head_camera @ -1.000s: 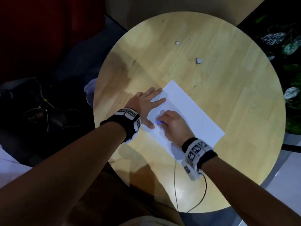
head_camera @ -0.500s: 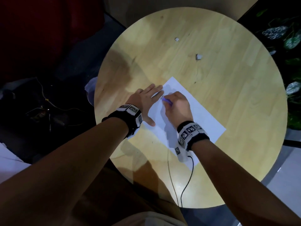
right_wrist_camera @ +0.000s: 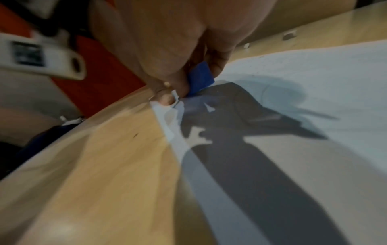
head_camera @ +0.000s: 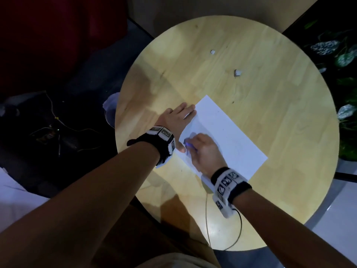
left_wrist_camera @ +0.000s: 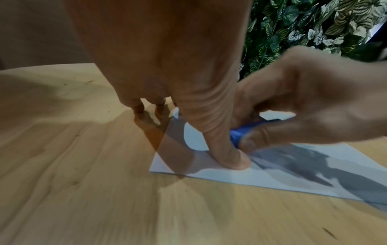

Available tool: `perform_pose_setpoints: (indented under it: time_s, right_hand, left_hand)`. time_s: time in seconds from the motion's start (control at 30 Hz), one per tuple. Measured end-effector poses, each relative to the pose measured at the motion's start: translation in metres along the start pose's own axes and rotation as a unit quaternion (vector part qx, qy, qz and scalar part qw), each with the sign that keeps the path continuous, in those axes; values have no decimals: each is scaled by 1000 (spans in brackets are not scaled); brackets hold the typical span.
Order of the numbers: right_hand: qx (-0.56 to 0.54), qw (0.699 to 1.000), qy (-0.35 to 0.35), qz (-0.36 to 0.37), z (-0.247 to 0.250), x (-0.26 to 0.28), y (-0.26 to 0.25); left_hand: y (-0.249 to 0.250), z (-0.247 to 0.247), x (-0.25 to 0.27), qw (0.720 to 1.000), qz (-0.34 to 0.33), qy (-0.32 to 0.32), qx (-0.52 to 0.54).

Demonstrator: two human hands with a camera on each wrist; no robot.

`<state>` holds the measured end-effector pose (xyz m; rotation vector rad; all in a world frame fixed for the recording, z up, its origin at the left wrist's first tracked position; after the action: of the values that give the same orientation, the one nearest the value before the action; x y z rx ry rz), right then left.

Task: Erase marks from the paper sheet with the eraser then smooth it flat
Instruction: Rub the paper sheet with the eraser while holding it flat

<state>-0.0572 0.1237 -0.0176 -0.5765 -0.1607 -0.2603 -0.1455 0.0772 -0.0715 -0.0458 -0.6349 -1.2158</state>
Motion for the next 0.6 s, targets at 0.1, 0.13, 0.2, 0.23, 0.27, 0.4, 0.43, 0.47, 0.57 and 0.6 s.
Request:
perform_pose_setpoints:
  time_s: [0.1, 0.13, 0.2, 0.23, 0.27, 0.4, 0.43, 0.47, 0.57, 0.6]
  right_hand:
    - [39, 999, -27, 12, 6, -12, 6]
    - [47, 999, 2, -15, 15, -30, 16]
    - [40, 991, 81, -95, 36, -58, 42]
    - [26, 987, 99, -122, 39, -62, 51]
    - [18, 986, 104, -128, 35, -56, 51]
    - [22, 1000, -17, 0, 2, -2, 4]
    - [38, 998, -36, 24, 5, -5, 1]
    - [52, 998, -30, 20, 11, -18, 7]
    - [45, 990, 74, -110, 41, -59, 50]
    - [32, 986, 82, -138, 39, -58, 54]
  left_hand:
    - [0, -1, -1, 1000, 7, -3, -4]
    - [-1, -2, -2, 1000, 10, -7, -4]
    - [-1, -2, -2, 1000, 6, -8, -5]
    - [-1, -2, -2, 1000, 1, -7, -2]
    - [0, -3, -2, 1000, -3, -9, 3]
    - [0, -1, -1, 1000, 3, -4, 2]
    - [0, -1, -2, 1000, 4, -3, -2]
    - [1, 0, -2, 1000, 5, -6, -6]
    - [1, -1, -2, 1000, 0, -16, -6]
    - [0, -2, -2, 1000, -1, -16, -5]
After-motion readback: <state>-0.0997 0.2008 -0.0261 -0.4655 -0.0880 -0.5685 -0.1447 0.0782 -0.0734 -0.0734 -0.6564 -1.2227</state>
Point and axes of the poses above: each hand's wrist, its own x-axis away from the middle knuckle, its own z-axis out of the back of the hand, y = z × x, the point moved 9 cm from there along -x, towards the middle knuckle, and after that the axes turned 13 degrees about -z, right-handed, at the moved point
